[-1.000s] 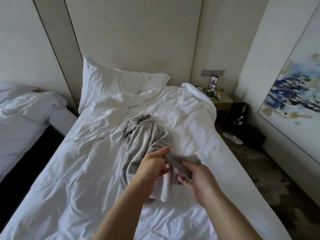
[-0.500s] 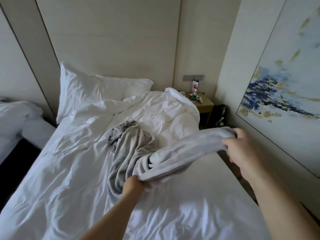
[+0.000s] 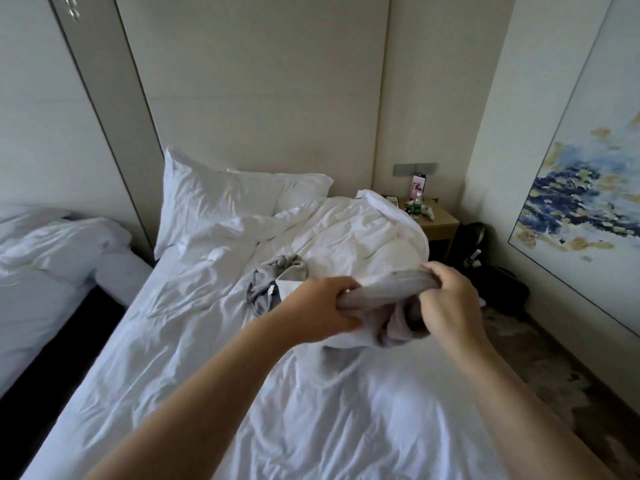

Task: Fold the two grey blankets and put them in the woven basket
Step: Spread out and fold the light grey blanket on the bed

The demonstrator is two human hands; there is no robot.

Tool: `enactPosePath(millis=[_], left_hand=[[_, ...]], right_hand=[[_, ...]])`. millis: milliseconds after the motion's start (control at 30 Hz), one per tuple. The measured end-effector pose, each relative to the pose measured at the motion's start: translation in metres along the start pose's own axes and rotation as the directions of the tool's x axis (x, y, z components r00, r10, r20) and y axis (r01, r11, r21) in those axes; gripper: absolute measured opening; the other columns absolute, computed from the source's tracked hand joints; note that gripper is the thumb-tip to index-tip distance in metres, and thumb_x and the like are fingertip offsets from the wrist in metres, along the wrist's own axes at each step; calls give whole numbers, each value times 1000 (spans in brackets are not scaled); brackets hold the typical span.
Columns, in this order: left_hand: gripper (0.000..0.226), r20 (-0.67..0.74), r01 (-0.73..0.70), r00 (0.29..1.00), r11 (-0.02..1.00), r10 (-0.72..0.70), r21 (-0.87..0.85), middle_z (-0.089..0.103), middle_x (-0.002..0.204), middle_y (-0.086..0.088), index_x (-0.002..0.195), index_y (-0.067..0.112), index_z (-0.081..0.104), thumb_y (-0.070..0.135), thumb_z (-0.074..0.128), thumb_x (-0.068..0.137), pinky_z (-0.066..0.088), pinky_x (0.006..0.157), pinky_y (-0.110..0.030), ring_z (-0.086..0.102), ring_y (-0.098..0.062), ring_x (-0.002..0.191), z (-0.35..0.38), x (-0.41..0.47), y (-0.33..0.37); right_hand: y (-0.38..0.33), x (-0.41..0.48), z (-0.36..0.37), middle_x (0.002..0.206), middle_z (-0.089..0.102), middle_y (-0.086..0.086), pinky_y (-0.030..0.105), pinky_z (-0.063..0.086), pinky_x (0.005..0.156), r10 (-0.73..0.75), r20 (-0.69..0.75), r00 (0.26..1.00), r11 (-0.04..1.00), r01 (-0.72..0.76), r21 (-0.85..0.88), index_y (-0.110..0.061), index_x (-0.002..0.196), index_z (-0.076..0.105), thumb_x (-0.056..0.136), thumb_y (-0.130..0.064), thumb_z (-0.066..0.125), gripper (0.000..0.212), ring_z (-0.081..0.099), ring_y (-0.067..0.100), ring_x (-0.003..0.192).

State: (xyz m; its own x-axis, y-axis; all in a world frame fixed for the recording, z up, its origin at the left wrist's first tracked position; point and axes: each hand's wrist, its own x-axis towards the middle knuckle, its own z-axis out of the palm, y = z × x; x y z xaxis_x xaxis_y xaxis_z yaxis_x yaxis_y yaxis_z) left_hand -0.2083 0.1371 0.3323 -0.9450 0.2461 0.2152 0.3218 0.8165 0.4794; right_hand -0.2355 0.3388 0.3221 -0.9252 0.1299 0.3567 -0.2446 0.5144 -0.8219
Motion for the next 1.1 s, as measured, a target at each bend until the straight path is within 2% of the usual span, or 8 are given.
enactPosePath(millis=[167,433,633,700,833,900,1000,1100], left_hand=[[38,521,245,788,943,-329,225,61,75,-3,82,12,69,48,70,70,38,56,-20,58,-19,67,72,-44,-65],[37,672,513,643,858,-368,-21,47,55,4,60,20,49,40,56,90,40,51,-17,44,-2,45,72,-83,-107],[33,898,601,208,775,-388,196,37,38,10,65,19,51,37,59,92,31,38,-11,40,-4,34,-16,-59,-109],[29,789,411,276,810,-549,419,43,42,8,67,16,56,34,66,88,37,39,-14,46,-6,39,-33,-53,-107],[21,-114,455,888,815,-445,360,63,77,-15,97,4,71,3,55,83,47,67,-31,61,-29,71,-82,-27,-105],[33,-763,359,636,920,-117,158,59,95,-17,98,13,72,-1,53,75,45,74,-33,59,-34,86,-114,-20,-96],[35,-969,125,241,988,53,86,56,100,-9,94,17,65,-1,50,68,43,77,-21,55,-22,89,-136,-19,-90],[40,-837,279,501,956,-220,-84,66,94,-16,108,11,64,-3,46,75,39,69,-28,58,-28,83,-89,-34,-104]], right_hand=[[6,-7,-4,95,58,0,20,33,80,-172,-28,985,968,163,-188,-12,101,71,69,-1,42,45,48,12,88],[53,7,-33,109,64,10,31,41,93,127,94,987,969,-104,-225,-12,110,67,80,8,42,44,56,27,108],[69,14,-32,99,67,9,30,41,82,298,157,942,928,-247,-278,-14,106,68,87,-2,44,33,58,25,94],[66,15,-27,90,67,12,33,45,77,330,278,902,896,-206,-394,-11,94,68,87,-3,46,25,59,29,89],[46,24,-23,89,64,16,29,38,71,142,150,978,959,-98,-267,-8,95,68,85,-2,52,20,60,34,92],[28,27,-22,92,59,21,25,31,71,-162,-146,976,968,129,-216,0,97,67,80,5,52,24,54,34,90],[11,25,-16,95,58,29,26,34,77,-395,-391,831,916,326,-232,7,98,65,69,17,52,33,45,26,90],[23,19,-4,92,60,21,29,39,73,-200,-230,952,968,156,-197,-2,99,66,78,7,54,26,53,29,87]])
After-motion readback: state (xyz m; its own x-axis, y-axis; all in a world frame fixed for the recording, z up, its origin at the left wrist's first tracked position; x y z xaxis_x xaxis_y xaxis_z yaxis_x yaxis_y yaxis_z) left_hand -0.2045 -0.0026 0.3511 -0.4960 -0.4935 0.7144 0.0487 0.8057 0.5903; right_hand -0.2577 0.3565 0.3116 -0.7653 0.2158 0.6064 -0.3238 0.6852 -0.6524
